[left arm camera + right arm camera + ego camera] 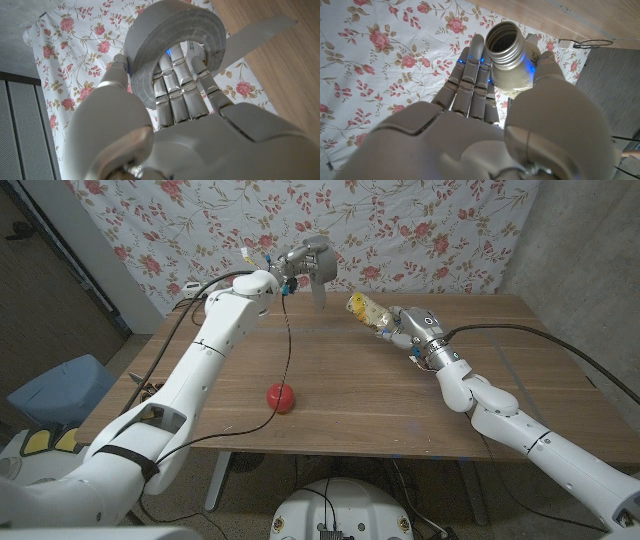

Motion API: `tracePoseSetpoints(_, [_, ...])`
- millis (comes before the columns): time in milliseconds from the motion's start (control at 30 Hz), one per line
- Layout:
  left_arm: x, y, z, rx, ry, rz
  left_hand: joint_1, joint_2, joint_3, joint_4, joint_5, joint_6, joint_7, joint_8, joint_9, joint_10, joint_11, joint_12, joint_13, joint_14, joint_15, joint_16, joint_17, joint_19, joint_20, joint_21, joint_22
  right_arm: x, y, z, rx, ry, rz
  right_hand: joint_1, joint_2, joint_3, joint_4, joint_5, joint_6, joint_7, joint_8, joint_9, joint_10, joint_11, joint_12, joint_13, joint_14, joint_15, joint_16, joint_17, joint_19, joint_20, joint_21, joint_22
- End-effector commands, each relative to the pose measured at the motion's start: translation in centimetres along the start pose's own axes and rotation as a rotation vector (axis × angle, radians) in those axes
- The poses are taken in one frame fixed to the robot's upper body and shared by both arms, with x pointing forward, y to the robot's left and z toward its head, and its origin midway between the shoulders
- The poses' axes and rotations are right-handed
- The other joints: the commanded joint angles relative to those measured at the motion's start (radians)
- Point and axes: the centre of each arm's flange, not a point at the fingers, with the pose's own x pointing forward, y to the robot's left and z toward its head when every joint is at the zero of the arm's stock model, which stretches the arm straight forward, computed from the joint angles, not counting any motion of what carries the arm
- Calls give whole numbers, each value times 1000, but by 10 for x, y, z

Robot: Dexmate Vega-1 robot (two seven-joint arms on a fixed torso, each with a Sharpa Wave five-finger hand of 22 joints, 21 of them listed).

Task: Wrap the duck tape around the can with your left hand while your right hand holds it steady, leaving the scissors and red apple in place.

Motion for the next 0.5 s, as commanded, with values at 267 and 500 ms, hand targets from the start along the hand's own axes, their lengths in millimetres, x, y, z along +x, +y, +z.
tracePoseSetpoints(267, [30, -13, 53, 88, 29, -200, 143, 130, 150, 64, -7, 17, 21, 11, 13, 185, -154, 30, 39, 83, -115, 23, 18, 27, 14, 33, 2, 24, 14, 19, -3, -92, -40, 134, 126, 2, 8, 42, 484, -245, 4, 5, 142, -143, 3, 6, 110, -228, -9, 11, -3, -82, 15, -2])
tracePoseSetpoints(500, [34, -19, 75, 152, 28, -267, 151, 136, 145, 60, -12, 5, 28, 6, 23, 180, -145, 41, 63, 75, -112, 33, 41, 24, 20, 45, 2, 32, 22, 22, -16, -113, -68, 135, 126, 0, 8, 45, 484, -248, 3, 7, 142, -145, 3, 8, 109, -228, -11, 14, -4, -84, 18, -3])
